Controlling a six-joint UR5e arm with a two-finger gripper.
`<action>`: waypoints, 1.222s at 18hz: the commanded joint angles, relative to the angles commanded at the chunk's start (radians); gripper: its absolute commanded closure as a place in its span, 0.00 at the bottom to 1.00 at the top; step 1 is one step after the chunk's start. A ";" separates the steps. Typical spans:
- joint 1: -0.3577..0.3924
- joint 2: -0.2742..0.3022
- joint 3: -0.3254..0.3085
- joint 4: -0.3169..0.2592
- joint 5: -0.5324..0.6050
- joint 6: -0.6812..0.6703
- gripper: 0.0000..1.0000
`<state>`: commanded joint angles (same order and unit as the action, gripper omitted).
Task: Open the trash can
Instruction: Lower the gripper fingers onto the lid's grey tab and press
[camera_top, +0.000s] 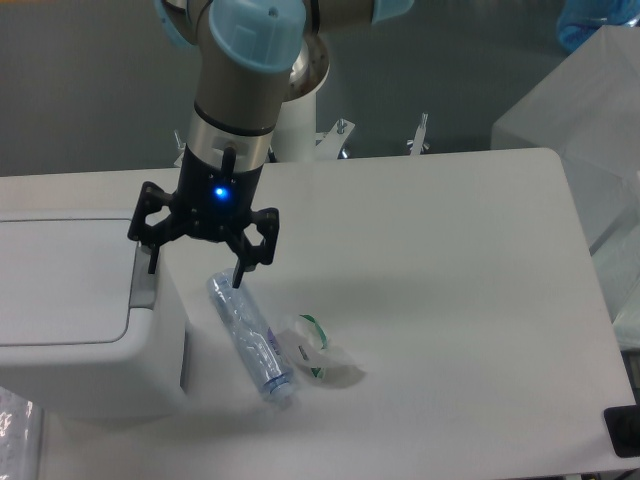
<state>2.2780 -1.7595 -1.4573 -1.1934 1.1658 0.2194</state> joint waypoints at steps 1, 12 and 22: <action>0.000 0.000 0.000 -0.002 0.000 0.000 0.00; -0.006 -0.009 -0.002 -0.002 0.000 -0.002 0.00; -0.006 -0.015 0.000 0.021 0.000 -0.003 0.00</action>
<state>2.2718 -1.7748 -1.4573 -1.1720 1.1658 0.2163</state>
